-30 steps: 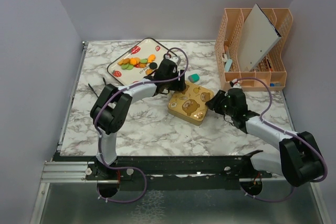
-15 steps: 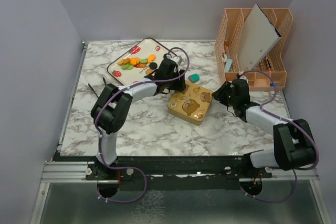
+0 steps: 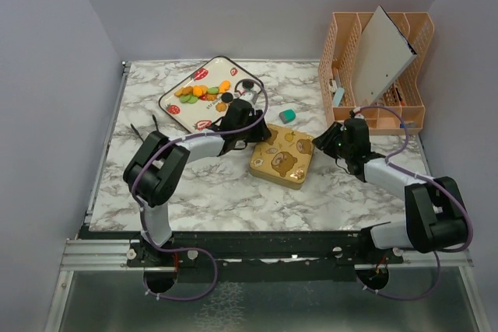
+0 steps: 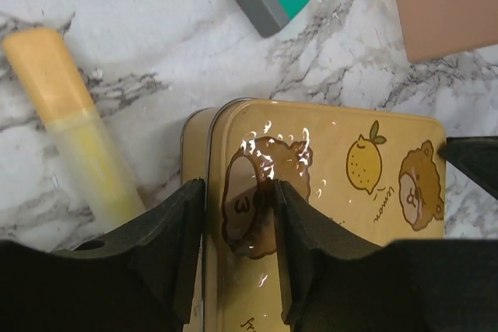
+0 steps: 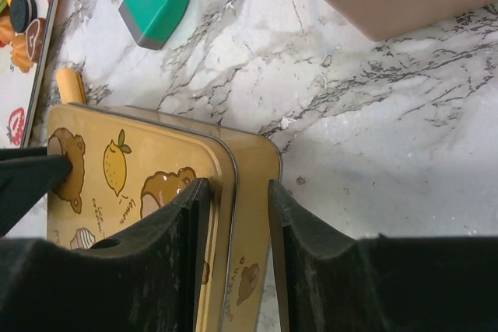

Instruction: Pack the cookies

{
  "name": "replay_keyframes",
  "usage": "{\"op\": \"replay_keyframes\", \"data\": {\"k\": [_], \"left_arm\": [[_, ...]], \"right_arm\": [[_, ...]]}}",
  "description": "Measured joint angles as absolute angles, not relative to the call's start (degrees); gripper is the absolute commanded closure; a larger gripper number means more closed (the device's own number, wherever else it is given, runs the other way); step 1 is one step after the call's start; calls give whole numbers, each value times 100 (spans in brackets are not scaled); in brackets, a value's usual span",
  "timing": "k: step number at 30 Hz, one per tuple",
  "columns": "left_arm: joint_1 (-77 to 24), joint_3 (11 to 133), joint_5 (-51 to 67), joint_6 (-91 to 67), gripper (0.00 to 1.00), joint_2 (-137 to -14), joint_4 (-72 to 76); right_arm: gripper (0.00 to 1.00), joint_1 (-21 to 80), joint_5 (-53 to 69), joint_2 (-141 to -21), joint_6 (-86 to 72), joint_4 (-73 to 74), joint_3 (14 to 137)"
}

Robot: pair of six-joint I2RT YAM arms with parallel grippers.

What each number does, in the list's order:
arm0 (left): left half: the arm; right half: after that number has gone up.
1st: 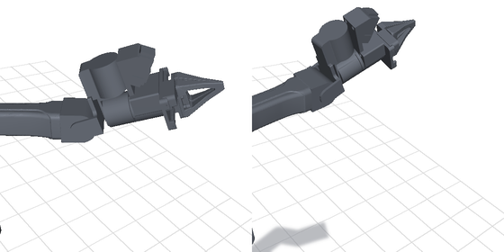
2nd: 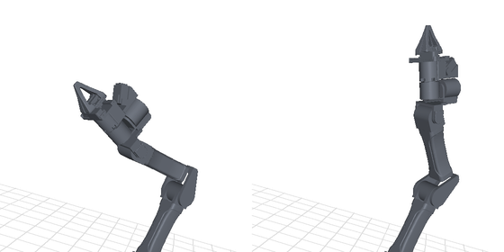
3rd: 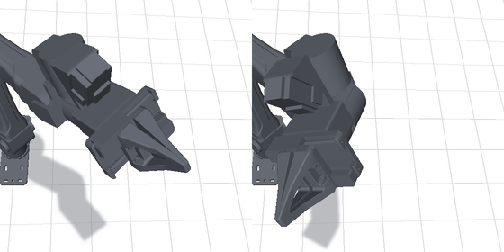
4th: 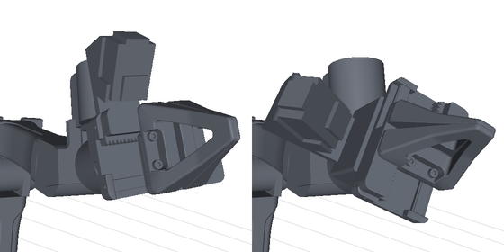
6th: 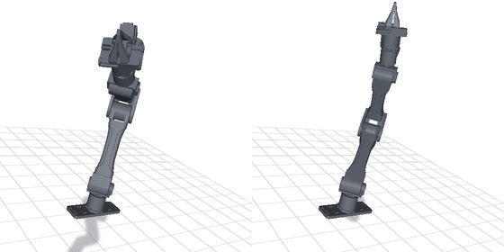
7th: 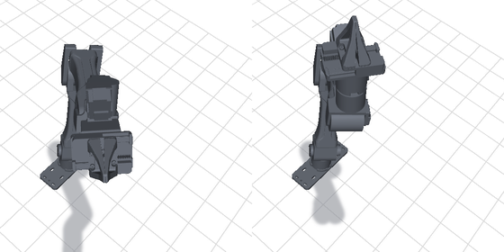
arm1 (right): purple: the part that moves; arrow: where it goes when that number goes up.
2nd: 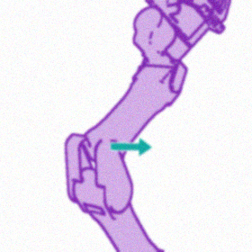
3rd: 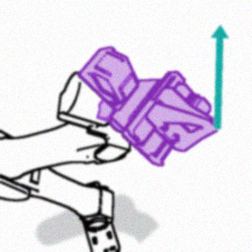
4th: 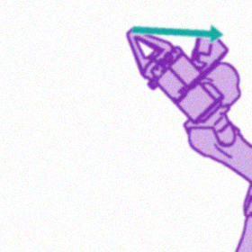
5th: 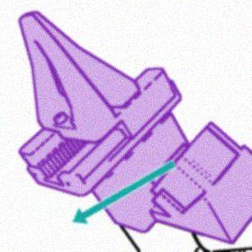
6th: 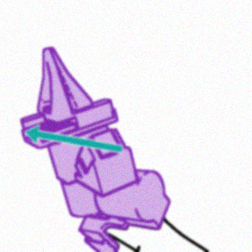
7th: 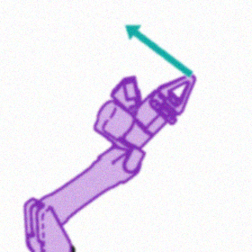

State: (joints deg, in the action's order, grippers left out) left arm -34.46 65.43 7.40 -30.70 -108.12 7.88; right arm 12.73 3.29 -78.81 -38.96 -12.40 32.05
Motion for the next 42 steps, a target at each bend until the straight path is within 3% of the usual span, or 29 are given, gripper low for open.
{"op": "replay_keyframes", "data": {"k": [5,11,17,20,26,34,42], "left_arm": [[-3465,5546,764,-3815,54,-10326,1538],[-3546,4884,740,-4348,42,-9872,1767],[-3586,4539,331,-4283,31,-8919,1372],[-3568,4436,49,-4152,26,-8283,1240],[-3444,4213,-482,-3579,4,-6735,622],[-3358,4167,-1667,-2469,1,-3905,-591],[-3343,3865,-3096,-1490,1,-1020,-939]], "right_arm": [[61,1275,373,-7791,-3844,-1081,3197],[55,1275,438,-7566,-3750,-805,3197],[34,1275,390,-6659,-3518,-54,3304],[29,1275,217,-6058,-3369,381,3492],[15,1275,-340,-4838,-3120,1208,3837],[1,1275,-1103,-3326,-2842,2311,4344],[0,1275,-1852,-2252,-2510,2864,4493]]}}
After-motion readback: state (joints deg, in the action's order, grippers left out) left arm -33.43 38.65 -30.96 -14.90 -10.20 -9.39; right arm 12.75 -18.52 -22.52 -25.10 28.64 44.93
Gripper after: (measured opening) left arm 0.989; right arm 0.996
